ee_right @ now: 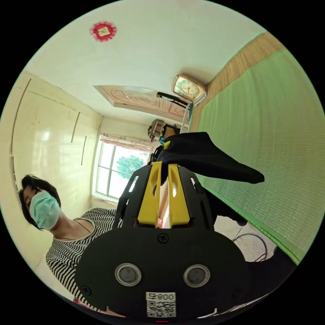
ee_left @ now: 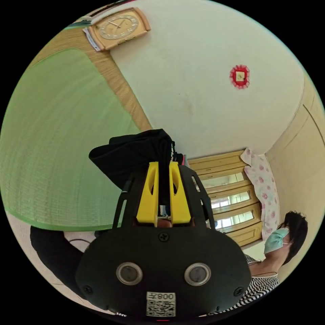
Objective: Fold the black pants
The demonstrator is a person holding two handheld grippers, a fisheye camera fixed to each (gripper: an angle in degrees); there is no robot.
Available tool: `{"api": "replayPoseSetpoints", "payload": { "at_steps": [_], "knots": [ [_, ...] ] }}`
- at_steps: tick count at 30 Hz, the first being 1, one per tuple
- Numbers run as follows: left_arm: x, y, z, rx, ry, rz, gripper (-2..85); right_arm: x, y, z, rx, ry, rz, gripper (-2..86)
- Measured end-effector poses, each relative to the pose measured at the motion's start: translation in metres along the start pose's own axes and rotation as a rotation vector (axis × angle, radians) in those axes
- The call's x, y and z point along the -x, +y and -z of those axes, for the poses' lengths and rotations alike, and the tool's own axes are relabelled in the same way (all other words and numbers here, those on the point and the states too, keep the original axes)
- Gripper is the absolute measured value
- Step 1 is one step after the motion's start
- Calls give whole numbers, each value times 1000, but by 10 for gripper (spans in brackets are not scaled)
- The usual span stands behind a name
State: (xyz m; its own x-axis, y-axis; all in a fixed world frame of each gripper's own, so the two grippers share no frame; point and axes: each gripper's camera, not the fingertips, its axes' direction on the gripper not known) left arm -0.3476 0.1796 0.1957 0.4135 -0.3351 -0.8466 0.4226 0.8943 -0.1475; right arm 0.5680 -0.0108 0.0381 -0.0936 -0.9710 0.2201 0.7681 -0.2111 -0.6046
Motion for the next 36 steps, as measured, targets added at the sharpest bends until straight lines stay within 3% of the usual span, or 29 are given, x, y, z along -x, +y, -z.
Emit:
{"api": "replayPoseSetpoints", "payload": {
  "at_steps": [8,11,15,19,21,23,30,36],
  "knots": [
    [-271,-36,-268,315,362,-438,50,219,80,244,-479,312,406,22],
    [-344,-18,-362,439,395,-551,51,264,133,306,-614,454,446,23],
    [-382,15,-473,613,342,-583,56,246,203,364,-732,541,286,25],
    [-371,58,-581,853,-4,-587,59,173,247,386,-770,508,6,24],
    [-368,66,-598,855,-4,-570,60,135,267,385,-744,444,-130,25],
    [-376,66,-611,860,103,-497,63,127,278,385,-768,370,-115,25],
    [-430,78,-631,865,92,-571,73,146,308,403,-850,256,-69,22],
    [-474,83,-605,656,-3,-673,55,172,356,422,-935,286,-138,6]
  ]
}}
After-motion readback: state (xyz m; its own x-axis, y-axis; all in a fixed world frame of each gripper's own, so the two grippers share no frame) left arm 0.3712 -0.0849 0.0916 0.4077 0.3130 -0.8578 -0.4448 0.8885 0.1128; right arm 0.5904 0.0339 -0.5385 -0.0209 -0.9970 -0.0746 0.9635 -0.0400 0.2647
